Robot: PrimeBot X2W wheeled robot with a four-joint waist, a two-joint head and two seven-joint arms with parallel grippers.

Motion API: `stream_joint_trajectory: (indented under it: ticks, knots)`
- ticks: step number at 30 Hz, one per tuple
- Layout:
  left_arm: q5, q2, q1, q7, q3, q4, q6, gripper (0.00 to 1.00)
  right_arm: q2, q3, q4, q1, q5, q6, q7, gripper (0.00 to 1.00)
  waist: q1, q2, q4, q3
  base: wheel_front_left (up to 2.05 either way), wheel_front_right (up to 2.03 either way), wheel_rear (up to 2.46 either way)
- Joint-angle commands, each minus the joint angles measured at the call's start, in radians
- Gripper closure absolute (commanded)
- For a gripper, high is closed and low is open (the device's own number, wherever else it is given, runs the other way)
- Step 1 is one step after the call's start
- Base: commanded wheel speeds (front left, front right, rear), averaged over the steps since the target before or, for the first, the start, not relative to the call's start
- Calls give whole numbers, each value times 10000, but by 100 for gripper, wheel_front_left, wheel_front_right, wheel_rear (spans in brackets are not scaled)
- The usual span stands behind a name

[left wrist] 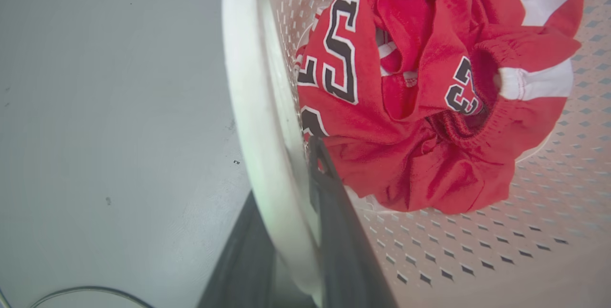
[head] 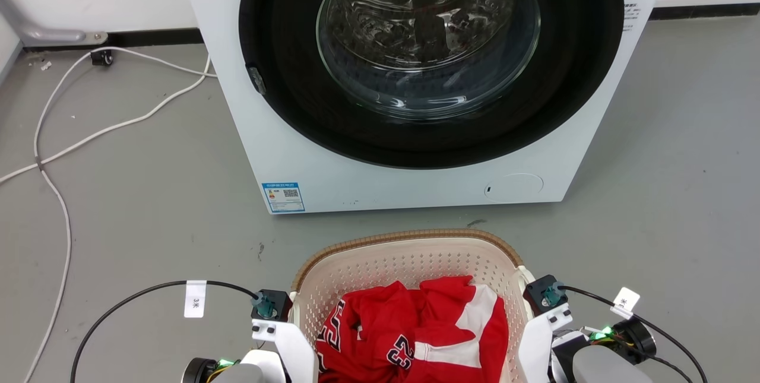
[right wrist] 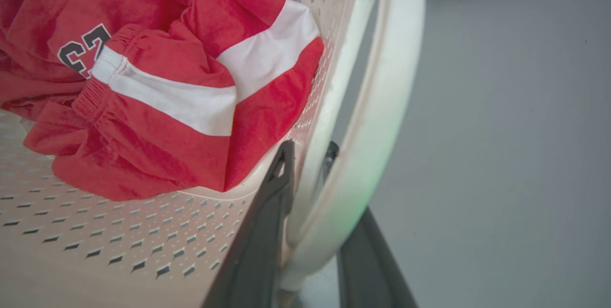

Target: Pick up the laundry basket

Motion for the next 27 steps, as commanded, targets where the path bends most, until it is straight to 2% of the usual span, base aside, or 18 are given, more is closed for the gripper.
stream_joint_trajectory:
  ticks: [1, 27]
  knots:
    - [29, 17, 6, -16, -76, -72, -88, 100, -20, 92, -52, -59, -7, 4, -14, 100, 1, -1, -16, -36, 0, 0, 0]
    - [-554, 200, -90, -198, -666, -7, -67, 100, -117, 1042, -47, 48, 961, 14, 56, 100, 1, -1, -59, -252, 0, 0, 0]
